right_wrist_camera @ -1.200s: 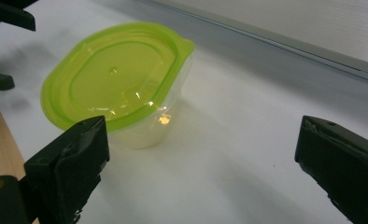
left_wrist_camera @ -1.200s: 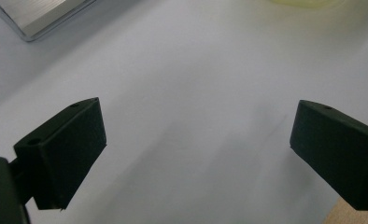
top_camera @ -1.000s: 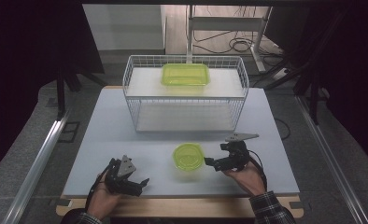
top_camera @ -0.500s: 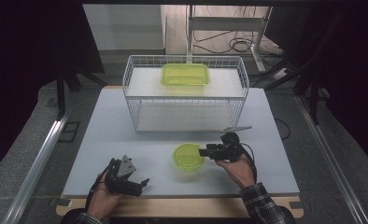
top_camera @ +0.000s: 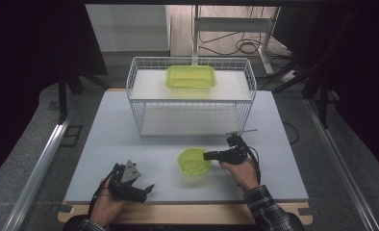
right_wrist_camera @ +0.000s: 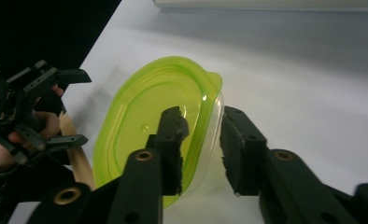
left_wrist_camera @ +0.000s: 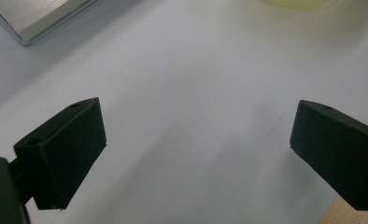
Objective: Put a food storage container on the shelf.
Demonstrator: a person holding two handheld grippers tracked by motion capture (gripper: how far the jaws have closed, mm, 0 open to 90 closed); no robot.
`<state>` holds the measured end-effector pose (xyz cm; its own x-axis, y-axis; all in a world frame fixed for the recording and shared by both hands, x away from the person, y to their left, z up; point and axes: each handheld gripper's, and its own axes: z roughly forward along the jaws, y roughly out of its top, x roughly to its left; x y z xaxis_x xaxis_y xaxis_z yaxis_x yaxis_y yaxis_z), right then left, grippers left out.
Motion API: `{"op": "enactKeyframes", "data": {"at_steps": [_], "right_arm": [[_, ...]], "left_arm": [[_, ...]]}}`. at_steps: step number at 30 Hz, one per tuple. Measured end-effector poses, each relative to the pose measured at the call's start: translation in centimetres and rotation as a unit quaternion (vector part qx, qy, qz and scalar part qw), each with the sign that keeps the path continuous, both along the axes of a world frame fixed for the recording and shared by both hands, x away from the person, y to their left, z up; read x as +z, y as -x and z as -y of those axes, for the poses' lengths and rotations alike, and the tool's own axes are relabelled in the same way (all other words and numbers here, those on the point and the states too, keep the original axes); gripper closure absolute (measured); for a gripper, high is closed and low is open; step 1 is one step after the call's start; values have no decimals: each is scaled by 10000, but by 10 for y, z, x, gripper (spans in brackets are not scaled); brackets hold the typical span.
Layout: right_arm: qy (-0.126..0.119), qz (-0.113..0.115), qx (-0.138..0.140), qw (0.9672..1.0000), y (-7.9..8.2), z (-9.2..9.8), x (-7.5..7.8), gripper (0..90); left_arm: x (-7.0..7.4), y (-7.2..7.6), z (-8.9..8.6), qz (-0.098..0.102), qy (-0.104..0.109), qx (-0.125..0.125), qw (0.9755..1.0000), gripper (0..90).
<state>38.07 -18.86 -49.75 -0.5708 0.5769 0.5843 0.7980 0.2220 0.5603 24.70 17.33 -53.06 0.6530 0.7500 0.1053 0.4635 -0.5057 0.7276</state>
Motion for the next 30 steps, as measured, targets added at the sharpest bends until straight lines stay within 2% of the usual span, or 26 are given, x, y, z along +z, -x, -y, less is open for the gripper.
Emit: {"op": "enactKeyframes", "data": {"at_steps": [4,5,10,14,17,19,22,30], "right_arm": [[-7,-111,-1,9999,-1,-1,-1,762],[-77,-191,14,9998,-1,-1,-1,792],[-253,-386,115,9989,-1,-2,2,810],[-219,-276,99,9993,1,-3,6,811],[-355,-308,87,9989,0,-2,10,811],[-373,-230,63,9990,0,0,12,811],[-489,-236,34,9985,-1,2,17,812],[-633,-142,-32,9979,-2,6,31,812]], "left_arm": [[0,0,0,3,3,3,10000,32],[0,0,0,6,7,4,10000,32],[0,0,0,11,5,1,10000,33],[0,0,-1,17,13,12,10000,33],[1,0,-1,19,26,21,10000,32],[1,0,-1,25,39,32,10000,33],[1,0,-1,23,37,33,10000,32],[1,0,-1,26,37,29,10000,33]]}}
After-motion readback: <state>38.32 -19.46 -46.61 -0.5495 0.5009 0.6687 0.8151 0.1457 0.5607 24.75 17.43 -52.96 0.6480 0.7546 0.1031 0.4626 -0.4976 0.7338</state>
